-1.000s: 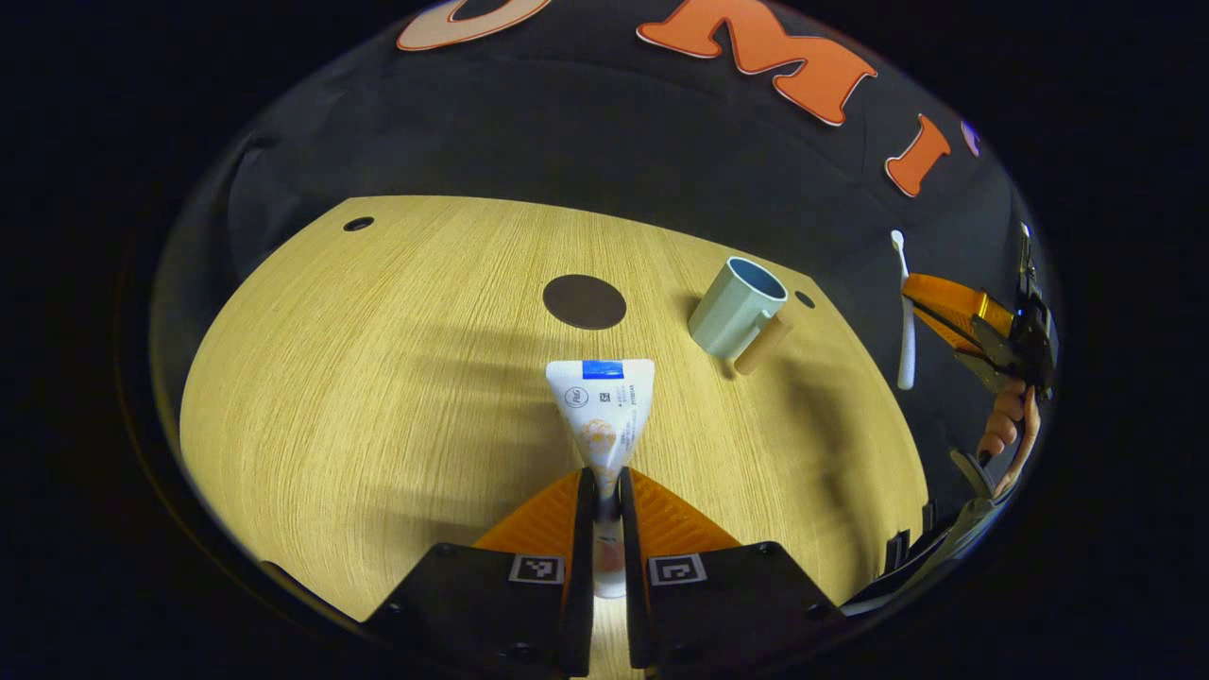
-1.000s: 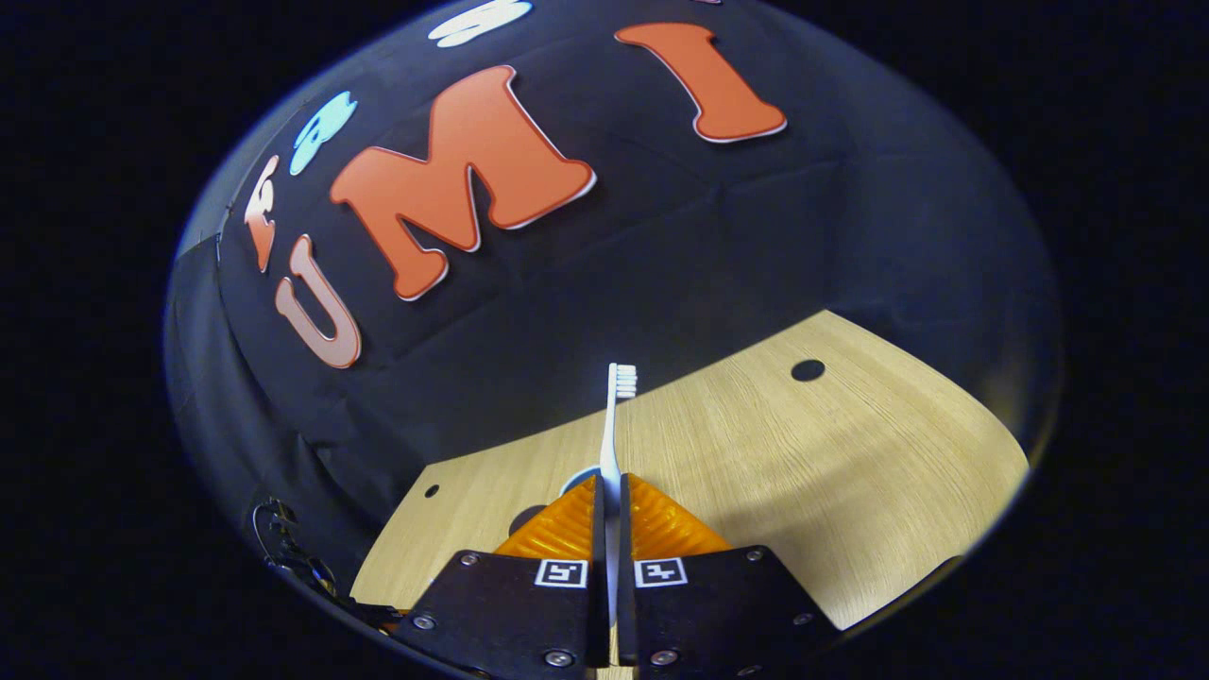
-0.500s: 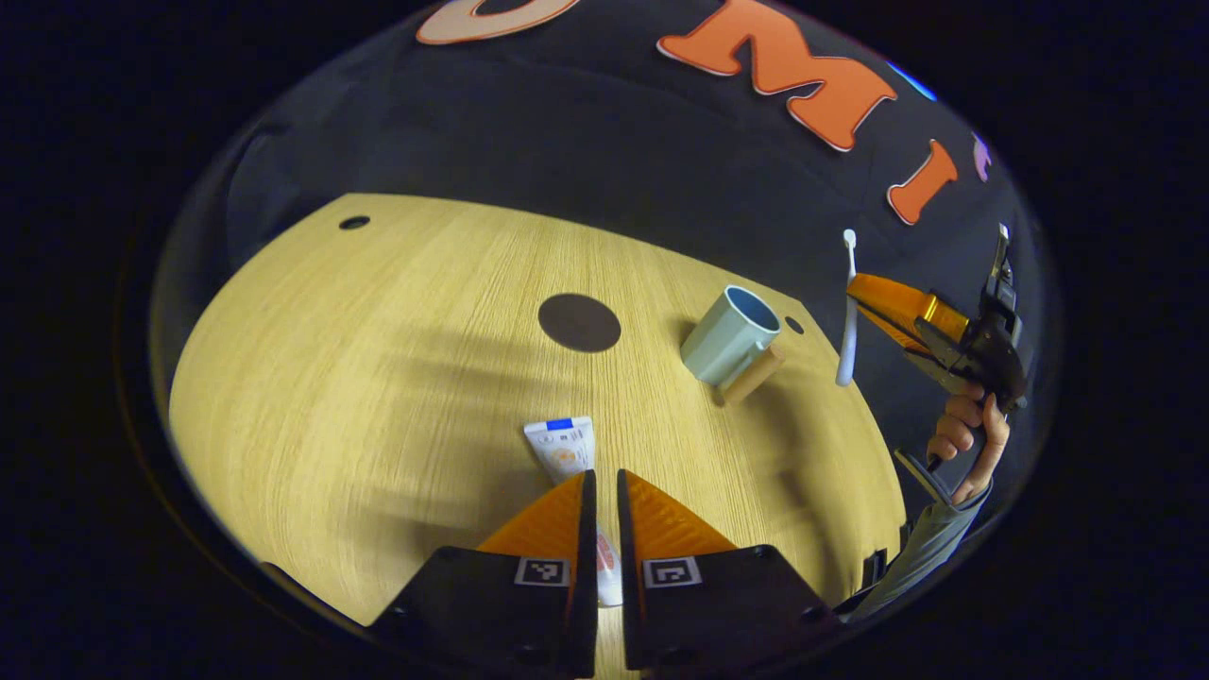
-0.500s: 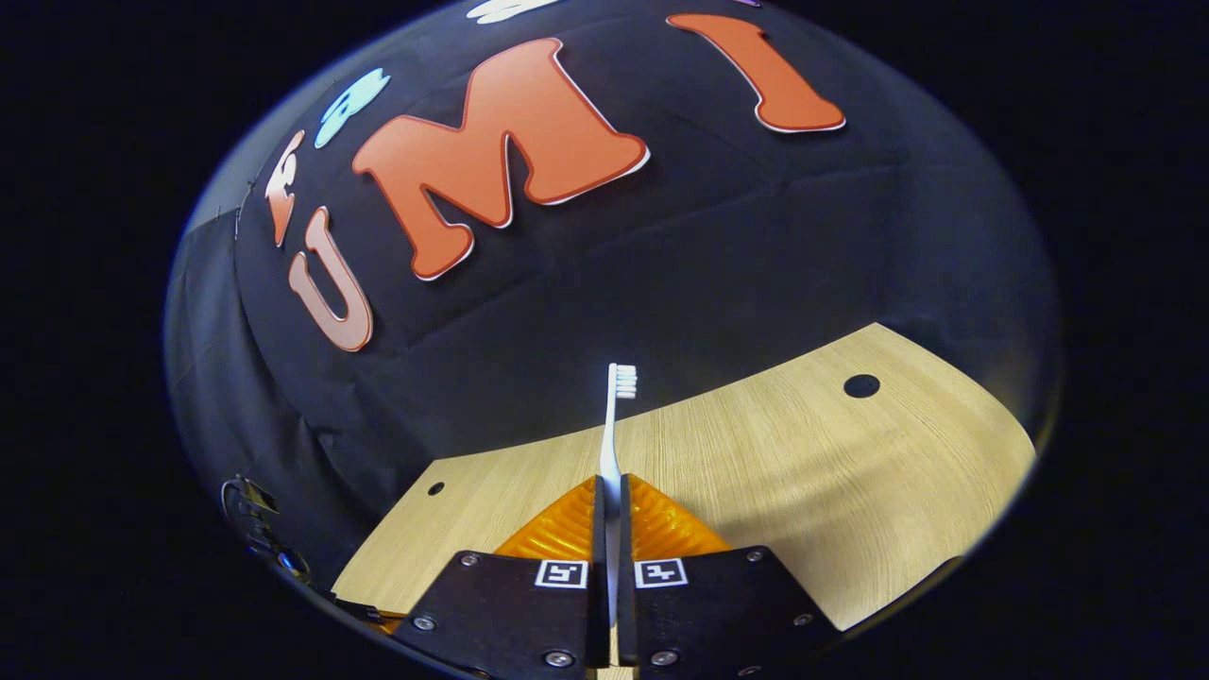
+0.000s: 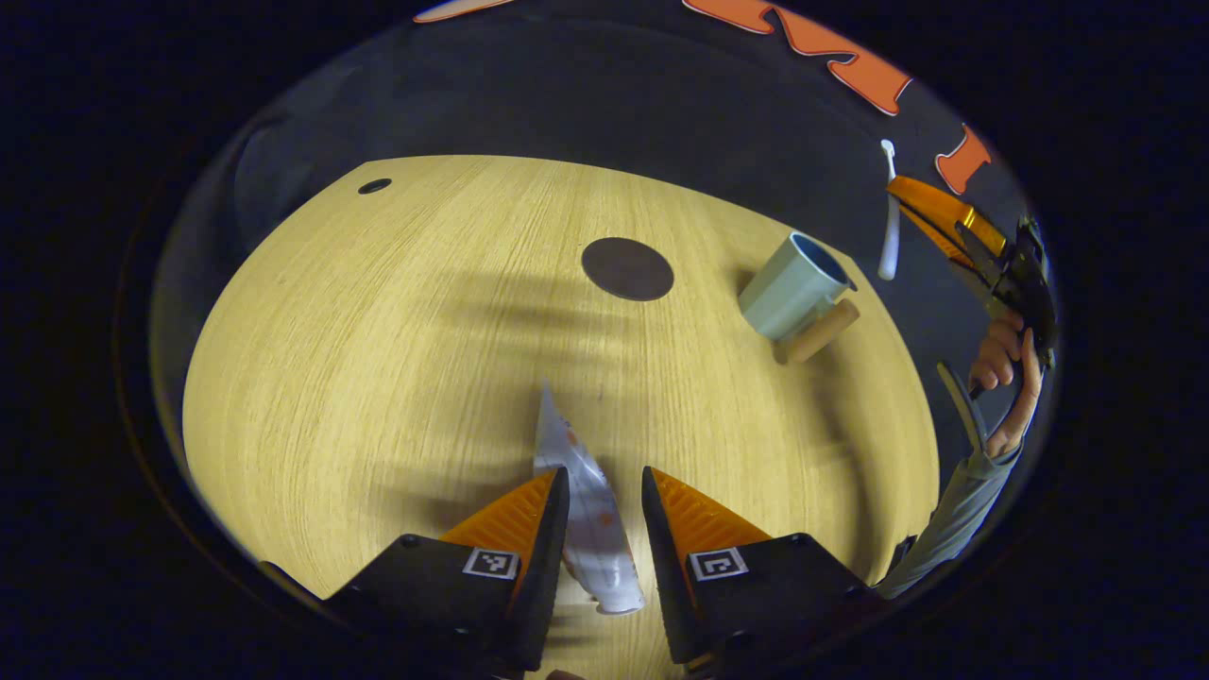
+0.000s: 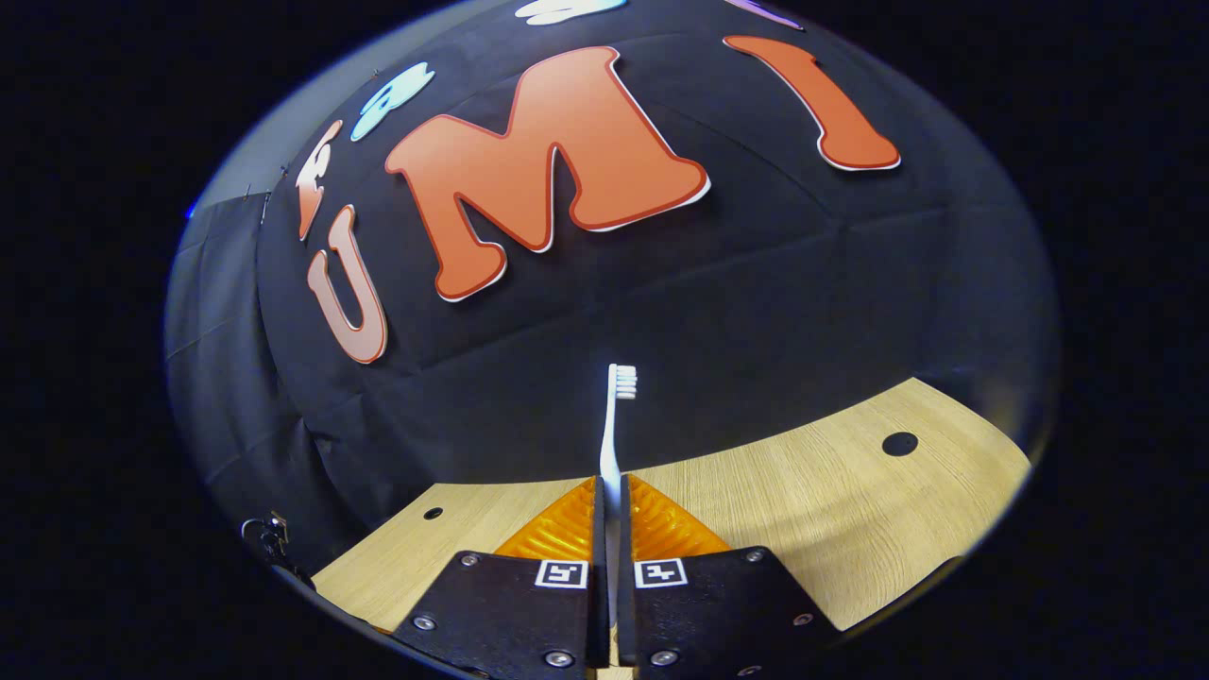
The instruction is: Put the toothbrush and toothpaste on the desktop into the cup, then pick up the cup and place it on the coaster on the desktop.
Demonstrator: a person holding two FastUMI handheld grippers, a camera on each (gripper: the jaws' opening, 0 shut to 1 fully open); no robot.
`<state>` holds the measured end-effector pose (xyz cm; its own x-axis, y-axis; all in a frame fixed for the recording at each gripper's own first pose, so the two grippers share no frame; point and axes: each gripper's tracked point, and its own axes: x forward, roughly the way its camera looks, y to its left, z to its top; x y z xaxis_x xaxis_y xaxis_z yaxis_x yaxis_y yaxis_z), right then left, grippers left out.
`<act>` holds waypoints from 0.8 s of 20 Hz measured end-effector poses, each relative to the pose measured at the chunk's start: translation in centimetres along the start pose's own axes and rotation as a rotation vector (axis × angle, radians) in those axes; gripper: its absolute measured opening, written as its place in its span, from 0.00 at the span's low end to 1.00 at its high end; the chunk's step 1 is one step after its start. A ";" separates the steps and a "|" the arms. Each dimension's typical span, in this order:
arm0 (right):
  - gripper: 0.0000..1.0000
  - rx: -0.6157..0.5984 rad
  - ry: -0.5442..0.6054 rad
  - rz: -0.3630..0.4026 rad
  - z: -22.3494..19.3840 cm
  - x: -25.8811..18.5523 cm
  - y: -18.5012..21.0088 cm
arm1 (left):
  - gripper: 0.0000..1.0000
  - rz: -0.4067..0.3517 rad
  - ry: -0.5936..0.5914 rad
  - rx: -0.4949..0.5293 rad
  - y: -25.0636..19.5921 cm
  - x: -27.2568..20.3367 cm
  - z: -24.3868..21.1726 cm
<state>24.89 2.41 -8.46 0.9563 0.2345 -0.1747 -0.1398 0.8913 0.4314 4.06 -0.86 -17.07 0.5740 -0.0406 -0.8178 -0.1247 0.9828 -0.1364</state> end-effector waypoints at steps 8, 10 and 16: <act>0.04 -0.046 -0.008 0.020 -0.4 1.3 0.5 | 0.60 -0.005 0.052 -0.067 -0.2 -2.4 1.1; 0.04 -0.043 -0.016 0.027 -0.2 1.5 0.5 | 0.67 0.025 0.100 -0.023 -1.2 -3.1 1.6; 0.04 -0.114 -0.078 0.033 0.2 2.5 0.3 | 0.55 0.109 0.088 0.043 -1.1 -5.9 6.4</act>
<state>27.35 3.17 -8.57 0.9671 0.2375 -0.0914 -0.1953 0.9229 0.3320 5.99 -0.52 -8.54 0.4857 0.0525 -0.8725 -0.1461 0.9890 -0.0218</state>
